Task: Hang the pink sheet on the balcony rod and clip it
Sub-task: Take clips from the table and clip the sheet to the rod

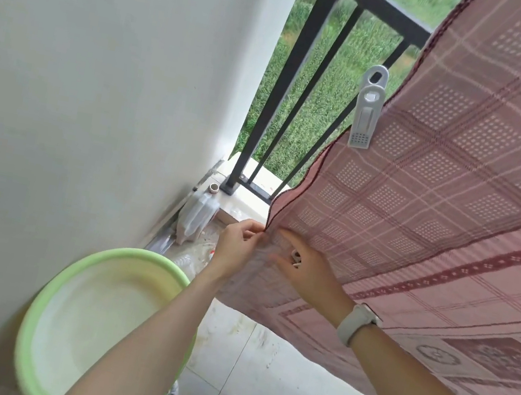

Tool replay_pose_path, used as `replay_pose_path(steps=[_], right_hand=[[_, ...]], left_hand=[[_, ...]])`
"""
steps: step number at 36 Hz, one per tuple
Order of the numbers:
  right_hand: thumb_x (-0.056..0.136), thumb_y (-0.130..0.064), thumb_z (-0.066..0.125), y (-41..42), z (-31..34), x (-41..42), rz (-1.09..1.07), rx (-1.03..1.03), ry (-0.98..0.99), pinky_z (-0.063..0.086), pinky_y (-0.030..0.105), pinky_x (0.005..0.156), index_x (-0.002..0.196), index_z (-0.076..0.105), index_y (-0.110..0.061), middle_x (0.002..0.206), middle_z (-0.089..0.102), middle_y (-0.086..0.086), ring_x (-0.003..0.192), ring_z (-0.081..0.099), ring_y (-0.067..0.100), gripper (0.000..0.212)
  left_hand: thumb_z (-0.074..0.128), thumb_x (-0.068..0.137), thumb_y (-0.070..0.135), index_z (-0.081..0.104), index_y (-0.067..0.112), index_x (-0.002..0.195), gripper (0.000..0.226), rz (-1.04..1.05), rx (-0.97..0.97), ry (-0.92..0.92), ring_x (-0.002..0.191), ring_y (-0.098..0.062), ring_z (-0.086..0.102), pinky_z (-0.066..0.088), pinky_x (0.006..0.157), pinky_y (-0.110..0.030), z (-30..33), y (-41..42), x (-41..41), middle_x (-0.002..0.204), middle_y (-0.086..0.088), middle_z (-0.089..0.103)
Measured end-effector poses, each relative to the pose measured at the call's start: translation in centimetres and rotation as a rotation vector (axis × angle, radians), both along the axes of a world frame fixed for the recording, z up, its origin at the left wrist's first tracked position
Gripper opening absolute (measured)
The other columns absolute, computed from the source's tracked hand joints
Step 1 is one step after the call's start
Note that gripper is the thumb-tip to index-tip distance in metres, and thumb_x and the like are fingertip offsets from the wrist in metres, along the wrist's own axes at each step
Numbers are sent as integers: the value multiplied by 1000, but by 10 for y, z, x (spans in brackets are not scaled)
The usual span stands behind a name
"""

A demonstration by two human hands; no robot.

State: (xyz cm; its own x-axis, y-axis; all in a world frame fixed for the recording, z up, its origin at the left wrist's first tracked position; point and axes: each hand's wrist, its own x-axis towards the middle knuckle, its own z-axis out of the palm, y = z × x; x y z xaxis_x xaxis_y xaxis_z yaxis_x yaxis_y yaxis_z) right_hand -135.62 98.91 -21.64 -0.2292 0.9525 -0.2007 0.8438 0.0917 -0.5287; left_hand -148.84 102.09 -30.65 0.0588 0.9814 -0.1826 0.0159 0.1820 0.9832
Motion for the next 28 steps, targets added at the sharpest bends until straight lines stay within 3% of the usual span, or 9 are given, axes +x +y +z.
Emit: replay_pose_path(steps=[2,5,9,12,16,20,23,26,28], right_hand=[[85,-41,58,1,11,-1,31,-82,21,49,44,82,130,38,-24,113,56,23,102,54,38,52],[92,-25,50,4,28,-7,136,-167,-13,44,40,77,131,33,-16,101,50,14,100,51,36,43],[96,-22,43,23,45,-30,270,-129,-63,40,13,63,126,34,-11,90,45,-9,73,46,2,33],[96,-32,42,41,51,-48,347,-22,-163,41,21,51,118,36,-9,75,56,-5,57,50,5,32],[95,-43,35,52,53,-66,509,246,-458,49,38,53,106,42,-5,78,58,6,58,56,23,41],[95,-31,43,72,55,-78,493,125,-559,52,39,63,104,43,-3,91,57,8,72,57,23,29],[89,-24,49,91,58,-78,442,8,-586,49,38,61,101,52,3,86,57,17,67,48,19,29],[89,-21,54,99,60,-77,458,-8,-637,27,28,47,82,55,-2,64,39,6,52,26,15,21],[91,-25,53,102,58,-77,467,-13,-684,28,27,47,75,50,-5,59,37,1,49,27,14,26]], left_hand=[[62,85,15,66,20,84,7,22,-12,23,78,-17,63,50,70,-28,-2,1,2,77,5,67],[57,87,14,64,16,90,8,26,-23,73,82,-14,60,48,73,-28,-5,1,1,82,6,65],[53,88,17,57,10,82,11,34,41,219,78,-16,52,33,64,-25,0,1,0,79,4,58],[52,87,11,46,13,69,20,75,62,254,71,-29,45,20,53,-28,0,1,3,65,-12,49],[56,86,10,52,7,65,22,103,46,219,53,-12,40,26,48,-23,-4,-4,1,52,2,40],[60,83,4,64,2,80,6,86,95,191,58,-2,49,34,54,-11,-10,-4,-2,62,6,55],[55,87,7,62,5,94,10,59,67,194,66,-16,58,41,67,-24,-18,0,2,78,4,61],[45,92,9,54,11,94,9,24,51,157,61,-23,63,46,62,-32,-19,1,7,76,1,61],[42,94,7,51,10,92,9,31,31,67,62,-26,65,51,55,-35,-19,1,11,77,-7,61]])
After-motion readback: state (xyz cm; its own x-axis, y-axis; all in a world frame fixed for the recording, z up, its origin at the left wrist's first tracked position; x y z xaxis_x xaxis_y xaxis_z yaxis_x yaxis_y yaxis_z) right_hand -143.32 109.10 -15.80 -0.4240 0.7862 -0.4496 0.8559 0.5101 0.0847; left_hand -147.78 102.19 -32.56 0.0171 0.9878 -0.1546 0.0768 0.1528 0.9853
